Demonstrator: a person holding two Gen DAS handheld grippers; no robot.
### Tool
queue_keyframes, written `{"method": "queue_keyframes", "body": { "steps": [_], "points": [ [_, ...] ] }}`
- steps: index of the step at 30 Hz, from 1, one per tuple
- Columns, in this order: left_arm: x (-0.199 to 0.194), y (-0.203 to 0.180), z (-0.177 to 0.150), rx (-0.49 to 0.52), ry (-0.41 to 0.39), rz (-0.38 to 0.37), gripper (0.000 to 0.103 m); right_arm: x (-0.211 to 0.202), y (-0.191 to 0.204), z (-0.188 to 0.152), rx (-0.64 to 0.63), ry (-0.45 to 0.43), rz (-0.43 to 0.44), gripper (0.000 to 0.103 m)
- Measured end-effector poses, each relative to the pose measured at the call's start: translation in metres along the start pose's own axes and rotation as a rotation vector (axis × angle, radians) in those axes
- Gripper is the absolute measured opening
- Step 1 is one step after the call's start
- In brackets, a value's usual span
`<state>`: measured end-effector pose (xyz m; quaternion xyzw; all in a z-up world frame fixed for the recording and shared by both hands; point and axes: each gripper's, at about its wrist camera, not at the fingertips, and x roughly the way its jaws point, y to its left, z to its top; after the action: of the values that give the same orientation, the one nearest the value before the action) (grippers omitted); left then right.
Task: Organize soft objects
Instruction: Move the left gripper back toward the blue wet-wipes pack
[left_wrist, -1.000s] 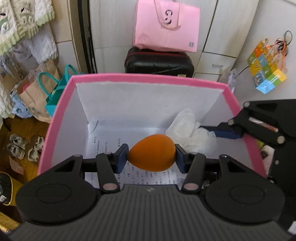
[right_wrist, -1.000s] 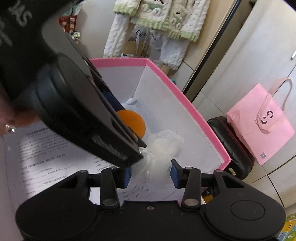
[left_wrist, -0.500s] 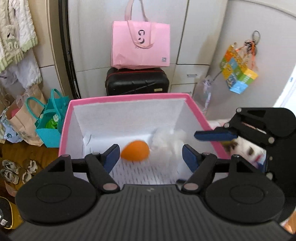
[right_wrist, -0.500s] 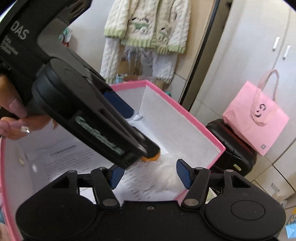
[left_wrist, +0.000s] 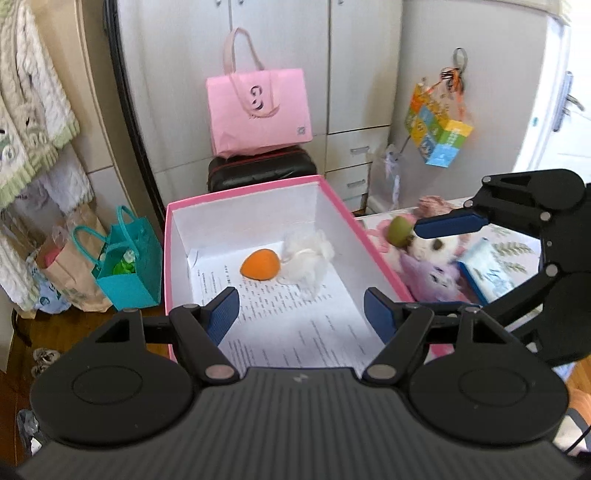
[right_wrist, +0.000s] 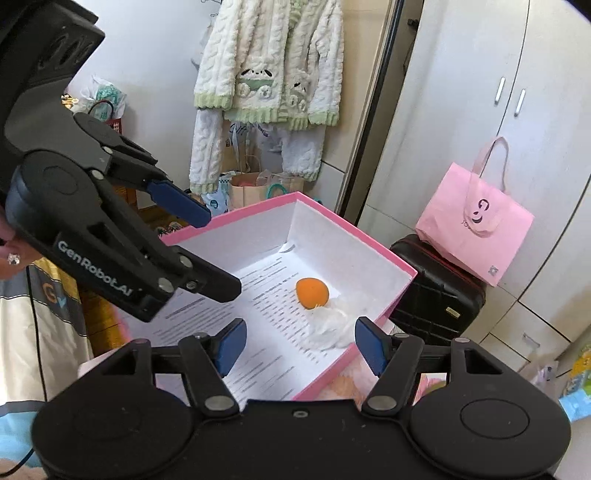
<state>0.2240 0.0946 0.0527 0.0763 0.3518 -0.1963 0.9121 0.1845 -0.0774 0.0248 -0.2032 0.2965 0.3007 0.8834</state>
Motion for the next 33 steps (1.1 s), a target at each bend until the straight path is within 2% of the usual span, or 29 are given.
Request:
{"method": "queue_keyframes", "body": {
  "steps": [10,16,25,31,33],
  "points": [
    [-0.066,-0.047,-0.026,0.132,-0.062,-0.045,0.08,-0.067,0.025,-0.018,-0.021,-0.005,-0.009,0.074],
    [-0.081,-0.077,-0.042,0.185,-0.046,-0.101,0.083,-0.101,0.018,-0.046,0.051,0.011,0.02,0.075],
    [-0.064,-0.132,-0.06,0.279,0.004,-0.187,0.084,-0.136,-0.003,-0.114,0.165,0.019,-0.033,0.078],
    [-0.035,-0.159,-0.064,0.243,0.022,-0.255,0.084,-0.139,-0.017,-0.162,0.223,0.004,-0.093,0.078],
    [-0.025,-0.168,-0.063,0.233,0.027,-0.269,0.084,-0.135,-0.023,-0.174,0.241,0.007,-0.083,0.078]
  ]
}}
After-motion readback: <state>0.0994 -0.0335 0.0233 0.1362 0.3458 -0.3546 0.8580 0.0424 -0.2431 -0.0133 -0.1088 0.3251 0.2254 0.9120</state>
